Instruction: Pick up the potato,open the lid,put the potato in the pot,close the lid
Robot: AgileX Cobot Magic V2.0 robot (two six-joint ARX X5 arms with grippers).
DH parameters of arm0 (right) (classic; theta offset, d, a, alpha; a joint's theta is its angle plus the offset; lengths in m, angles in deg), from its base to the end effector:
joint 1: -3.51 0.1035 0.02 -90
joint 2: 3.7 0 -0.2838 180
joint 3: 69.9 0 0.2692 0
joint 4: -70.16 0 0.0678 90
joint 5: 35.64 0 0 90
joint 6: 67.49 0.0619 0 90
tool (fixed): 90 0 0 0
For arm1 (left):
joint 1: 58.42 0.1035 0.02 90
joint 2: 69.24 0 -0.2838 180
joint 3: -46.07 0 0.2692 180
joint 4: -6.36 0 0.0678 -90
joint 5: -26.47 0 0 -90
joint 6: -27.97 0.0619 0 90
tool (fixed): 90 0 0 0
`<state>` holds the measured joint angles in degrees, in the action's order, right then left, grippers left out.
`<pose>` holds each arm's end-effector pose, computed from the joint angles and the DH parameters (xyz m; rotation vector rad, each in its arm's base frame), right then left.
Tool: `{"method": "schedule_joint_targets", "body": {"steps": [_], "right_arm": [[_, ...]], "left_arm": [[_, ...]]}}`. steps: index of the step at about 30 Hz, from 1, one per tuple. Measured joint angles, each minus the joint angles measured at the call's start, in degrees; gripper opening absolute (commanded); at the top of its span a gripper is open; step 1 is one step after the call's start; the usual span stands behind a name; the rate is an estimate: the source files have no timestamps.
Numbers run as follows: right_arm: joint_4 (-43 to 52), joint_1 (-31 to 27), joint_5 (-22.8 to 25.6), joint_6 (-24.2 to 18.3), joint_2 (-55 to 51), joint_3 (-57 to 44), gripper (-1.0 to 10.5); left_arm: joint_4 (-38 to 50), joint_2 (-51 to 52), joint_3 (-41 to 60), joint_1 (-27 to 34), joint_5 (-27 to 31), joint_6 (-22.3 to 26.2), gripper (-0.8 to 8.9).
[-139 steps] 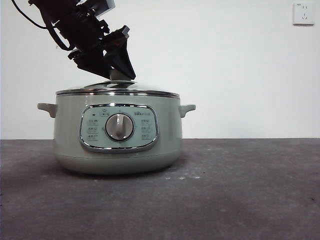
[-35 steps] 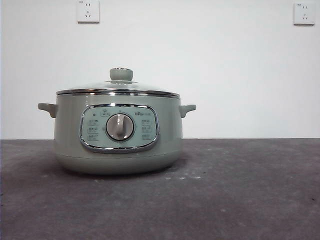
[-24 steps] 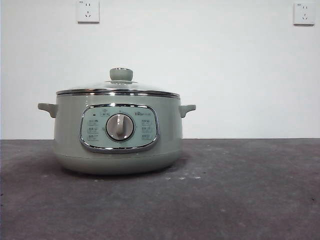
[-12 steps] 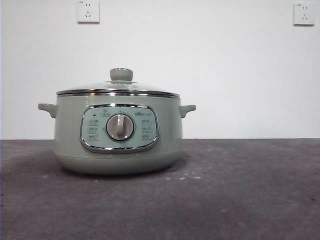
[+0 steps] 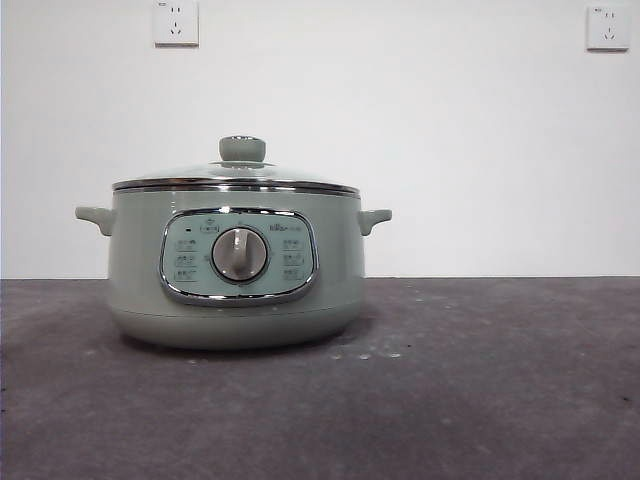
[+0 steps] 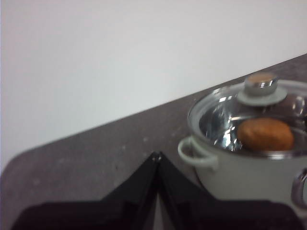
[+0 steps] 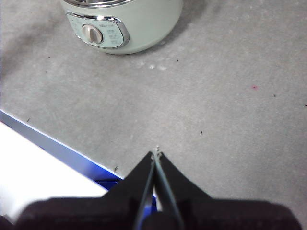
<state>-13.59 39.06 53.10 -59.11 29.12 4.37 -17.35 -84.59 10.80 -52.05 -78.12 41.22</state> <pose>0.0636 0.0472 0.3482 -0.0860 0.7587 0.5575 0.1278 -0.0014 0.2619 0.2187 0.0482 -0.1503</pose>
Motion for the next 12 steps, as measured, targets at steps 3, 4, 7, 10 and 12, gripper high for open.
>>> {"method": "schedule_joint_targets", "body": {"steps": [3, 4, 7, 10, 12], "right_arm": [[0.0, 0.0, 0.0, 0.0, 0.0, 0.0, 0.0], [0.0, 0.0, 0.0, 0.0, 0.0, 0.0, 0.0], [0.0, 0.0, 0.0, 0.0, 0.0, 0.0, 0.0], [0.0, 0.0, 0.0, 0.0, 0.0, 0.0, 0.0], [0.0, 0.0, 0.0, 0.0, 0.0, 0.0, 0.0]], "left_arm": [[2.6, 3.6, 7.0, 0.0, 1.9, -2.9, -0.04], [2.7, 4.6, 8.7, 0.0, 2.3, -3.6, -0.04], [2.8, 8.2, 13.4, 0.0, 2.7, -5.4, -0.04], [2.9, 11.5, 16.2, 0.0, 2.9, -6.6, -0.04], [3.2, 13.3, 17.7, 0.0, 2.9, -7.5, -0.04]]}}
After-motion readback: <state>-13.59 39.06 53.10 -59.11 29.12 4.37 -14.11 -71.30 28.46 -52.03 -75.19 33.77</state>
